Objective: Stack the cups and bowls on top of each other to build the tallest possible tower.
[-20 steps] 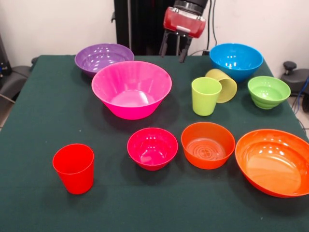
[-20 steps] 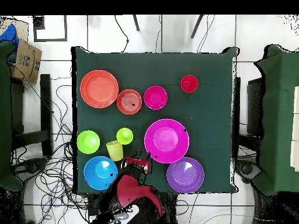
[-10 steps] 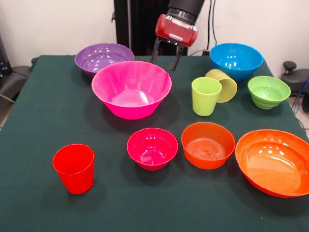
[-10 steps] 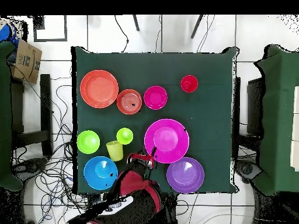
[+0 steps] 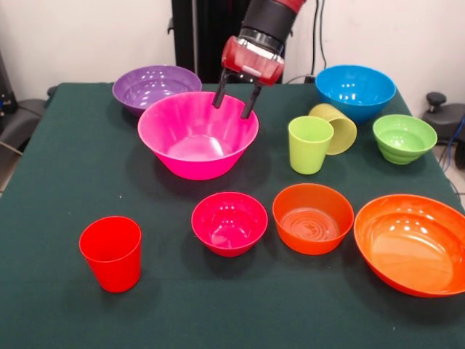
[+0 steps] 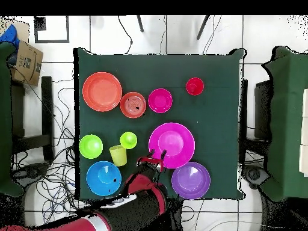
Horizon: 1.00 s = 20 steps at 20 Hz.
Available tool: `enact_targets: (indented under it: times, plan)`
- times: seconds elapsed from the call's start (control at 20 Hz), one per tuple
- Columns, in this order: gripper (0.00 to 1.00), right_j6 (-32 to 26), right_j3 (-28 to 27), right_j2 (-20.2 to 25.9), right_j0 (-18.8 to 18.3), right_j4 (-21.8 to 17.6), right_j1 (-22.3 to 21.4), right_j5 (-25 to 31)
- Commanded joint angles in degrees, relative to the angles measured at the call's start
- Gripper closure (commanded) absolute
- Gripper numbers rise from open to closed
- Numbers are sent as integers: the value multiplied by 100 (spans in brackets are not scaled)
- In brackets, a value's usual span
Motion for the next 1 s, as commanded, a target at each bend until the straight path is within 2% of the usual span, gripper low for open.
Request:
enact_targets:
  times: [0.05, 0.2, 0.4, 1.0]
  plan:
    - [0, 269, -735, 456, 77, 338, 537, -183]
    - [0, 301, -753, 506, 93, 278, 521, -148]
    - [0, 388, -728, 766, -23, -97, 355, -59]
    - [0, 593, -84, 1565, -836, -1998, -1199, 618]
